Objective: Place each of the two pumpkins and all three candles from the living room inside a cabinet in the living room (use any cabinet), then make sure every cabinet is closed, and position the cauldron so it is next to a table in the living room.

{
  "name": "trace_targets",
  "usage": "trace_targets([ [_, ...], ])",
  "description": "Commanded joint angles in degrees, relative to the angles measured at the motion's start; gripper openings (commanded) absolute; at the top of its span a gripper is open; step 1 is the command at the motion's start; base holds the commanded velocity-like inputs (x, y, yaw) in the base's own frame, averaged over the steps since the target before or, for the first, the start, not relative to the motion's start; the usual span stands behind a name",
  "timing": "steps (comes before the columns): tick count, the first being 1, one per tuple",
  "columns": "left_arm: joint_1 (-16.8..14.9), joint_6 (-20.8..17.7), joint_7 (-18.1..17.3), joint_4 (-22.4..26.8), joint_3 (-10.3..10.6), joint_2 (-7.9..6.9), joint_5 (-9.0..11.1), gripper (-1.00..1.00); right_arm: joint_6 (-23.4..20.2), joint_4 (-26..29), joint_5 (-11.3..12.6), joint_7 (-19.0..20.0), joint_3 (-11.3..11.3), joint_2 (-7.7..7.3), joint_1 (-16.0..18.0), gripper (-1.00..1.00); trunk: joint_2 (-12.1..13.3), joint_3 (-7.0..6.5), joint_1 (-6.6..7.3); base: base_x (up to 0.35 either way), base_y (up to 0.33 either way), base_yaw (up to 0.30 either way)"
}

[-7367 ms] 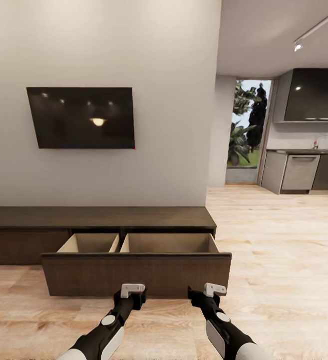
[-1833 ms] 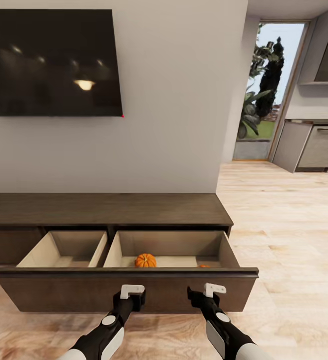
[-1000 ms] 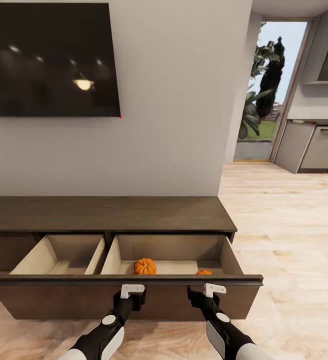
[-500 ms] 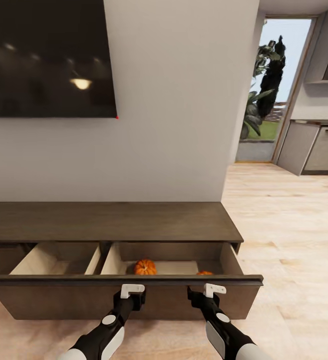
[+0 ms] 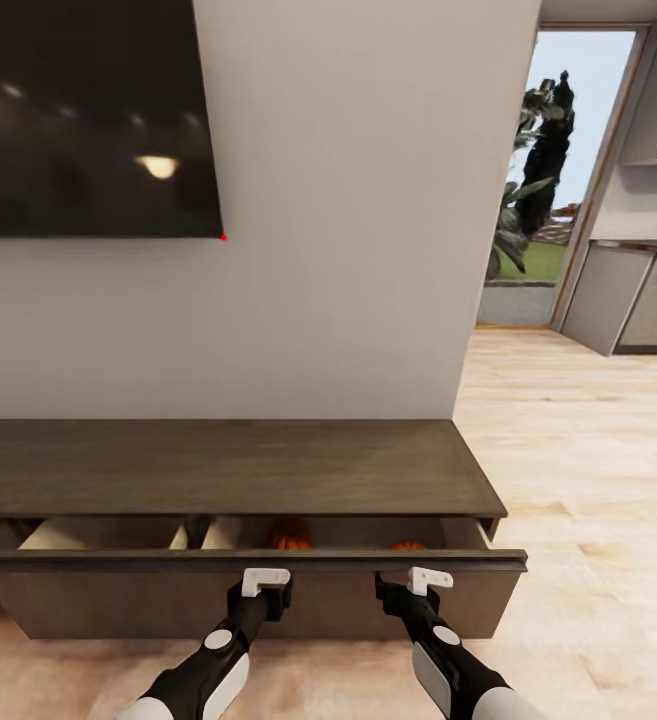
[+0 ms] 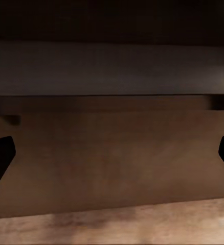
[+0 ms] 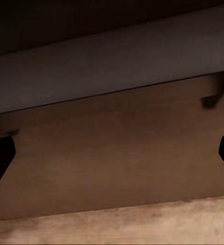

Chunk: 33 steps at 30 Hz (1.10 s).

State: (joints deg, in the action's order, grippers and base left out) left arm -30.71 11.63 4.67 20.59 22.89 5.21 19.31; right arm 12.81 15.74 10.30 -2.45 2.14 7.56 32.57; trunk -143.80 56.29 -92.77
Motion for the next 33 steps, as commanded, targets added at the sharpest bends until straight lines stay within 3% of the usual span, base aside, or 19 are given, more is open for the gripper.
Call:
trace_targets([
  [1, -0.05, 0.24, 0.44, -0.03, 0.51, -0.03, 0.29, 1.00, 0.20, -0.01, 0.34, -0.17, 0.20, 0.00, 0.05, 1.00, -0.02, 0.05, -0.01, 0.207, 0.000, 0.000],
  [13, -0.05, 0.31, 0.43, -0.01, 0.49, -0.03, 0.29, 1.00, 0.20, -0.01, 0.34, -0.17, 0.18, 0.00, 0.04, 1.00, -0.02, 0.05, -0.01, 0.211, 0.000, 0.000],
  [33, -0.05, 0.33, 0.45, 0.07, 0.49, -0.03, 0.29, 1.00, 0.20, -0.01, 0.36, -0.11, 0.16, -0.03, 0.06, 1.00, -0.02, 0.05, -0.01, 0.041, 0.000, 0.000],
])
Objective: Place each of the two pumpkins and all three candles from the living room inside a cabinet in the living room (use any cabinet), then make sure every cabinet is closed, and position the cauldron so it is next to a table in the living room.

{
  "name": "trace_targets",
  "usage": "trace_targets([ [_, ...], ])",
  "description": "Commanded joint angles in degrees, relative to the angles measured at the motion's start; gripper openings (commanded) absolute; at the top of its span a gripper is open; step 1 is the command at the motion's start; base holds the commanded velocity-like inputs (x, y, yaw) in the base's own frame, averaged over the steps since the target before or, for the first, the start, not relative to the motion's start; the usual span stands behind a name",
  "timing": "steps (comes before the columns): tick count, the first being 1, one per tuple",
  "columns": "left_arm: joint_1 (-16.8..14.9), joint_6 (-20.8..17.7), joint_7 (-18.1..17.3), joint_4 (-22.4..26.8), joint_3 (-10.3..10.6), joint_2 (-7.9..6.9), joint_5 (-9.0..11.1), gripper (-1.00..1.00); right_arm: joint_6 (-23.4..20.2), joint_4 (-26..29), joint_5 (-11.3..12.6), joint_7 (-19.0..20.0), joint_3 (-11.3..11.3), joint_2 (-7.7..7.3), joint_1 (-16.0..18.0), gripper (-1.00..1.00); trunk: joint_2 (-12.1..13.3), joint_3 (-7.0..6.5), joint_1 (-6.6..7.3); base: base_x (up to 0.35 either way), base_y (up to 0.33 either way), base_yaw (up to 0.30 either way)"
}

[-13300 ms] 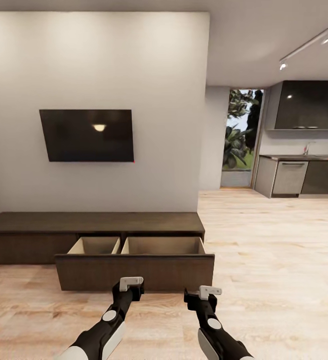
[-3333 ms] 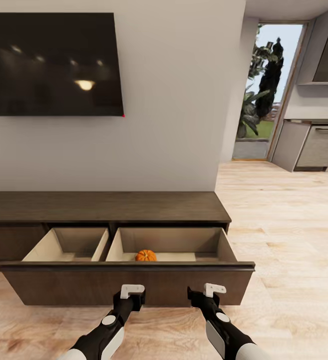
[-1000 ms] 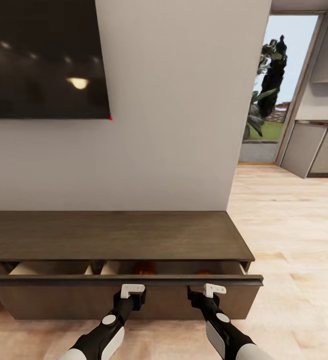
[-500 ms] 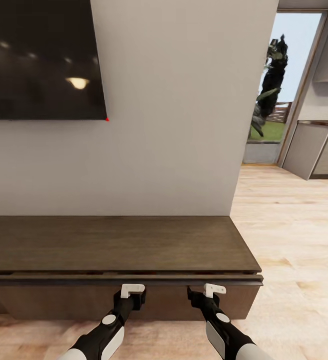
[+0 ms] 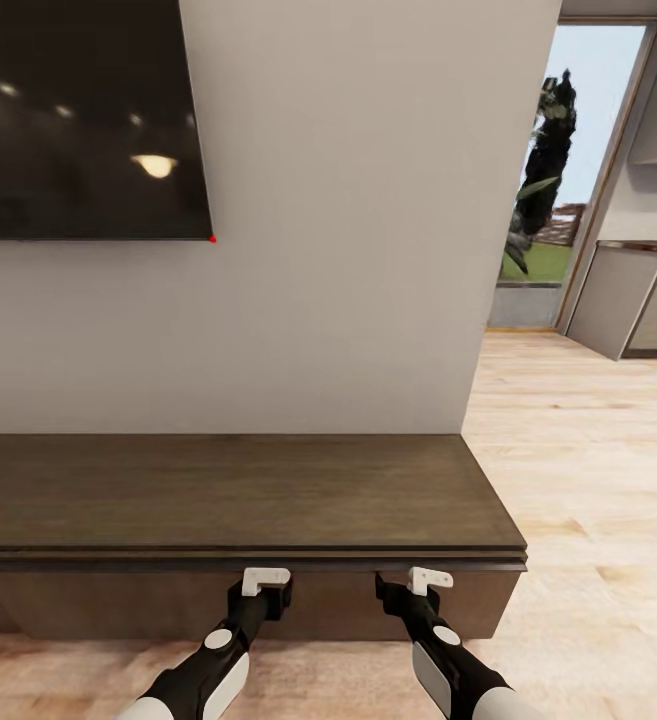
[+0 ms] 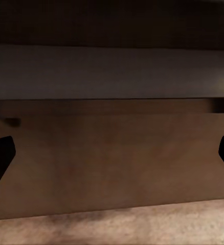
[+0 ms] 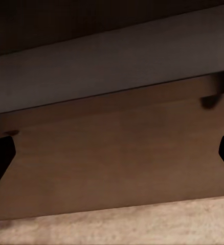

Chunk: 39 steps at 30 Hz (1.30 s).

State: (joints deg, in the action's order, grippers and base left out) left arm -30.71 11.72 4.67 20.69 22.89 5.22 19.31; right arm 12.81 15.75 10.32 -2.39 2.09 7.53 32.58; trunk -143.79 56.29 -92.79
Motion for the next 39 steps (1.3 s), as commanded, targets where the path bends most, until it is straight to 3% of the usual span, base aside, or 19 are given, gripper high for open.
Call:
trace_targets([
  [1, -0.05, 0.24, 0.44, -0.02, 0.49, -0.03, 0.29, 1.00, 0.20, -0.01, 0.34, -0.16, 0.20, 0.01, 0.04, 1.00, -0.02, 0.05, 0.01, 0.009, 0.000, 0.000],
  [9, -0.05, 0.29, 0.43, -0.03, 0.49, -0.03, 0.29, 1.00, 0.20, 0.00, 0.34, -0.16, 0.20, 0.00, 0.04, 1.00, -0.02, 0.05, 0.01, -0.092, 0.000, 0.000],
  [30, -0.05, 0.25, 0.45, -0.02, 0.50, -0.03, 0.29, 1.00, 0.20, -0.01, 0.45, -0.16, 0.20, -0.05, 0.03, 1.00, -0.02, 0.05, 0.01, -0.323, 0.000, 0.000],
  [39, -0.05, 0.24, 0.42, 0.28, 0.51, -0.03, 0.29, 1.00, 0.20, -0.01, 0.70, -0.16, 0.12, -0.13, 0.03, 1.00, -0.01, -0.17, 0.04, -0.069, 0.000, 0.000],
])
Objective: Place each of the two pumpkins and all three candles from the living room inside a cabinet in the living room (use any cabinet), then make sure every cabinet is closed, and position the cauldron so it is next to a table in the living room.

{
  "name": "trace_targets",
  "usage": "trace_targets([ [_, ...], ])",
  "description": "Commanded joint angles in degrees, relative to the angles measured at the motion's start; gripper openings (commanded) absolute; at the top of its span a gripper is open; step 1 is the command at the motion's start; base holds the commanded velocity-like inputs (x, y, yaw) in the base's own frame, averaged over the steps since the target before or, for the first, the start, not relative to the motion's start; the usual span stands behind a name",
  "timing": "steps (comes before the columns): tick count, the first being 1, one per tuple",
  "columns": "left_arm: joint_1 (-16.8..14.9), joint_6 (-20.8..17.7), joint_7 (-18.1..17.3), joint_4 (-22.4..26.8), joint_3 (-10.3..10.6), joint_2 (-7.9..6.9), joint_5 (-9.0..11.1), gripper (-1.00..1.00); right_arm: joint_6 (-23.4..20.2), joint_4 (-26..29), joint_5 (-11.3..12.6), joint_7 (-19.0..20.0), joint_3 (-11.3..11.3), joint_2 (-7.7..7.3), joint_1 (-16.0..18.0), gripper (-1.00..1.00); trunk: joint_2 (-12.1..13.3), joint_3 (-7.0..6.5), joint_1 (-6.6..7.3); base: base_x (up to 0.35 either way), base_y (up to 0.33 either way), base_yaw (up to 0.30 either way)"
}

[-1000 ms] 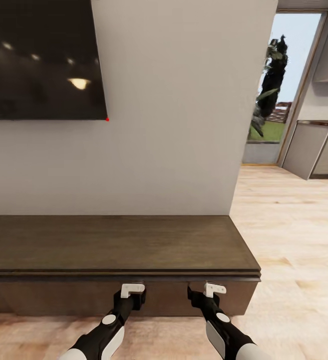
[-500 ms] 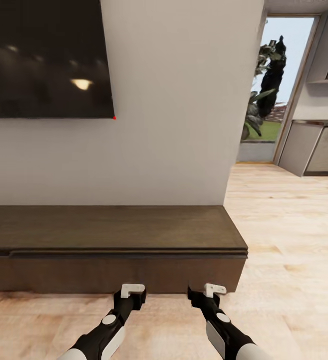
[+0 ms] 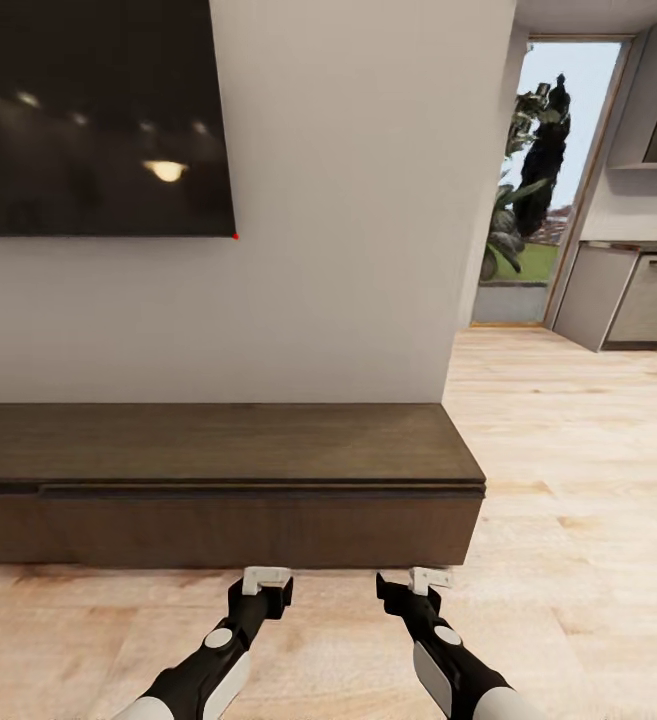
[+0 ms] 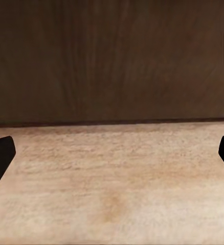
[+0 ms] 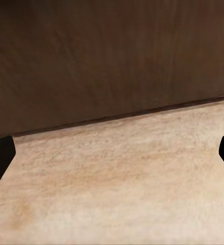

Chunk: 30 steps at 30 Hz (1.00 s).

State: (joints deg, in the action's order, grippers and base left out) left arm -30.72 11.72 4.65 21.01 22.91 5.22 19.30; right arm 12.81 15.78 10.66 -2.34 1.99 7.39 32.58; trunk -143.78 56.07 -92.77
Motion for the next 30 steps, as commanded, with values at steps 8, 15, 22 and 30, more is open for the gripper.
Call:
trace_targets([
  [8, -0.05, 0.09, 0.40, -0.01, 0.47, -0.03, 0.30, 1.00, 0.20, -0.04, 0.44, -0.21, 0.21, -0.01, 0.03, 1.00, 0.09, -1.73, 0.22, -0.004, 0.000, 0.000],
  [15, -0.05, -0.67, 0.51, -0.10, 0.47, -0.03, 0.13, 1.00, -0.24, 0.03, 0.56, 0.12, -0.03, -0.01, 0.03, 1.00, 0.18, -3.28, 0.40, 0.000, 0.000, 0.000],
  [22, -0.05, -9.00, 0.77, -0.06, 0.11, -0.03, 0.37, 1.00, -8.36, 0.88, 0.49, -0.27, 0.13, 0.17, 0.09, 1.00, 0.28, -4.83, 0.58, 0.000, 0.000, 0.000],
  [30, -0.05, -19.63, 0.79, 0.10, -0.20, -0.03, 0.71, 1.00, -21.92, 2.74, 0.40, -0.42, -0.09, 0.01, 0.25, 1.00, 0.38, -6.60, 0.79, 0.000, 0.000, 0.000],
])
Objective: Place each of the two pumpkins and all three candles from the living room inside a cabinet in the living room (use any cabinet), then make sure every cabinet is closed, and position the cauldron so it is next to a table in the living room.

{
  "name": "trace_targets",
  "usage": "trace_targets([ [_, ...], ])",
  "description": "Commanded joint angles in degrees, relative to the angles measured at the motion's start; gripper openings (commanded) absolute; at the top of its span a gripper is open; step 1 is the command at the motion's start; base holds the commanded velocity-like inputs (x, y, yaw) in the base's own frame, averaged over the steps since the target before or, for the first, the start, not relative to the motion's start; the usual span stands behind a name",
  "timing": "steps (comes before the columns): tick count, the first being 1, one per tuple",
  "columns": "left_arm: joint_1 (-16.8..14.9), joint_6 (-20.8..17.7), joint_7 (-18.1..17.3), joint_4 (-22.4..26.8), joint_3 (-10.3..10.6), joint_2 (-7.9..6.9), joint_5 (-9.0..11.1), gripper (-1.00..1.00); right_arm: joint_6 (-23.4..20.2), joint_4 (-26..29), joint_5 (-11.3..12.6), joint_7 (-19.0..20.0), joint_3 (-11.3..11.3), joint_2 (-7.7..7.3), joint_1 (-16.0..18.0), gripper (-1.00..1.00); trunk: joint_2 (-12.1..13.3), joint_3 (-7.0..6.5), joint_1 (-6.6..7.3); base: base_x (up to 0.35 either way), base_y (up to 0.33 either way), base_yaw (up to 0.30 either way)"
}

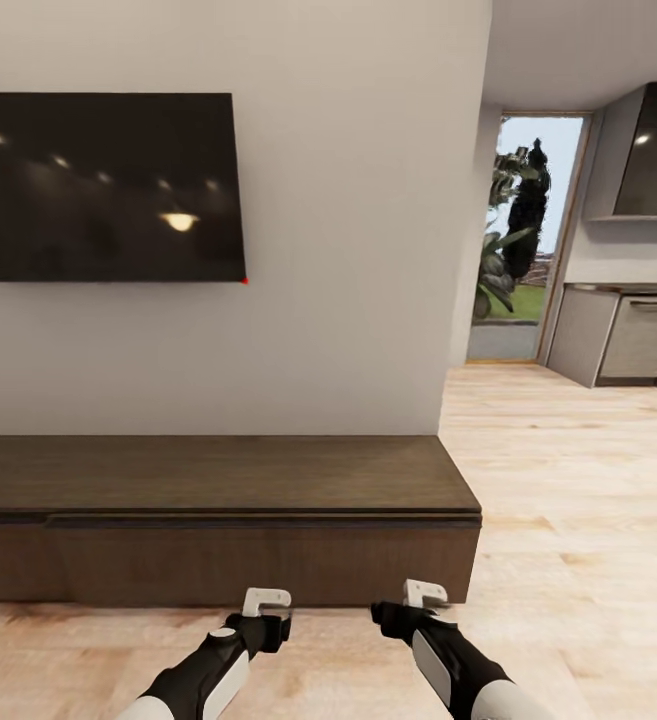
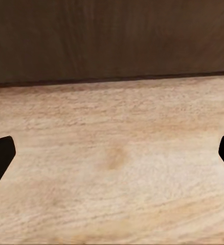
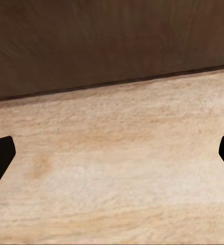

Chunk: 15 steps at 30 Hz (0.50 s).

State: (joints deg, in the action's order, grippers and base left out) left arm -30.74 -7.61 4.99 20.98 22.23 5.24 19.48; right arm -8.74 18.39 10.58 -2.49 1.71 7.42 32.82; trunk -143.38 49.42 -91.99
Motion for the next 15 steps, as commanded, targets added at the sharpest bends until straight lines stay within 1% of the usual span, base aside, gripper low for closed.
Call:
trace_targets([
  [1, -0.02, -0.89, 0.46, 0.27, 0.48, -0.05, 0.56, 1.00, -1.37, 0.37, 0.48, -0.24, 0.25, -0.01, -0.01, 1.00, -0.01, -0.17, 0.04, 0.000, 0.000, 0.000],
  [3, -0.02, -2.11, 0.46, 0.87, 0.42, -0.05, 0.62, 1.00, -3.43, 1.28, 0.38, -0.22, 0.46, 0.02, -0.07, 1.00, 0.02, -0.61, 0.09, 0.000, 0.000, 0.000],
  [6, -0.02, -4.13, 0.46, 1.67, 0.38, -0.05, 0.63, 1.00, -5.01, 3.18, 0.15, -0.25, 0.73, 0.04, -0.11, 1.00, 0.06, -1.27, 0.17, 0.000, 0.000, 0.000],
  [12, -0.02, -4.90, 0.46, 2.03, 0.36, -0.05, 0.60, 1.00, -5.49, 3.82, -0.05, -0.24, 0.82, 0.05, -0.13, 1.00, 0.14, -2.60, 0.32, 0.000, 0.000, 0.000],
  [14, -0.02, -4.98, 0.46, 2.08, 0.36, -0.05, 0.58, 1.00, -5.43, 3.92, -0.07, -0.23, 0.79, 0.10, -0.13, 1.00, 0.94, -2.96, 0.76, 0.000, 0.000, 0.000],
  [15, -0.02, -4.99, 0.48, 2.09, 0.36, -0.05, 0.58, 1.00, -5.41, 3.94, -0.02, -0.23, 0.76, 0.10, -0.13, 1.00, 0.94, -2.96, 0.76, 0.000, 0.000, 0.000],
])
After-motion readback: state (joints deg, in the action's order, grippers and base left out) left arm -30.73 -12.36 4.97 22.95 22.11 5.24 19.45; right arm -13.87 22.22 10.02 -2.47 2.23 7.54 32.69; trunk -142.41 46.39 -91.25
